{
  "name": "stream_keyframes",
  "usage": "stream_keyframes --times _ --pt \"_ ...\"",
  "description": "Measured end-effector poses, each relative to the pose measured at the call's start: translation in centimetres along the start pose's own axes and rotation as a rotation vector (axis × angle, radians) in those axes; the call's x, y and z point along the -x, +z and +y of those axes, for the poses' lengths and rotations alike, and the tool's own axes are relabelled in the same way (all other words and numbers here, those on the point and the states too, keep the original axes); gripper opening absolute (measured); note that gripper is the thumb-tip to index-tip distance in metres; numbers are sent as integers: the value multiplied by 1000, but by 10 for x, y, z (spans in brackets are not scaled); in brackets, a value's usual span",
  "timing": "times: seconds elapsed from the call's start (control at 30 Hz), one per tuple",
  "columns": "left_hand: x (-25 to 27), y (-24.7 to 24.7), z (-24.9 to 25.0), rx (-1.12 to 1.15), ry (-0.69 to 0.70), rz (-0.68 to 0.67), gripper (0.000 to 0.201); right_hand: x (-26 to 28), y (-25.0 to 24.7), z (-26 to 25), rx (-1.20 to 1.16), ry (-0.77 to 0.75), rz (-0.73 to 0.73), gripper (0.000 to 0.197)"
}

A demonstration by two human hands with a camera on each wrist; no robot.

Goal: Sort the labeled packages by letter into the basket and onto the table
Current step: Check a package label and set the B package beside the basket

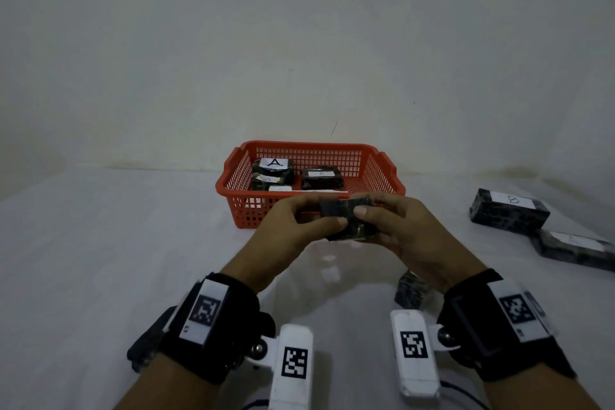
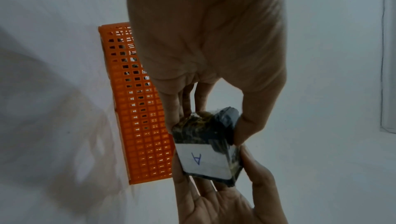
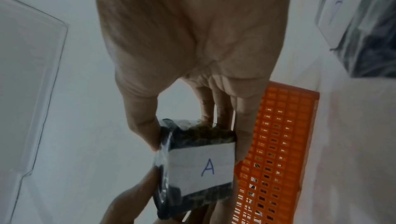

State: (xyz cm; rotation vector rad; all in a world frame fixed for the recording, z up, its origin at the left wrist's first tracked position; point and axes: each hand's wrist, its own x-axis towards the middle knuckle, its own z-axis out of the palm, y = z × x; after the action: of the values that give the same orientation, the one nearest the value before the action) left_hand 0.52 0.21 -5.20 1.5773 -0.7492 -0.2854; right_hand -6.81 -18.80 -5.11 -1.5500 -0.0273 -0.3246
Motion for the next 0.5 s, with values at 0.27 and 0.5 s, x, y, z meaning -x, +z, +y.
stream_keyframes --times 0.27,0.5 --pt "1 2 9 439 -116 -12 19 3 -5 -2 24 -33 -89 60" --pt "-1 6 8 523 -201 -12 29 3 -6 -2 9 -73 -18 49"
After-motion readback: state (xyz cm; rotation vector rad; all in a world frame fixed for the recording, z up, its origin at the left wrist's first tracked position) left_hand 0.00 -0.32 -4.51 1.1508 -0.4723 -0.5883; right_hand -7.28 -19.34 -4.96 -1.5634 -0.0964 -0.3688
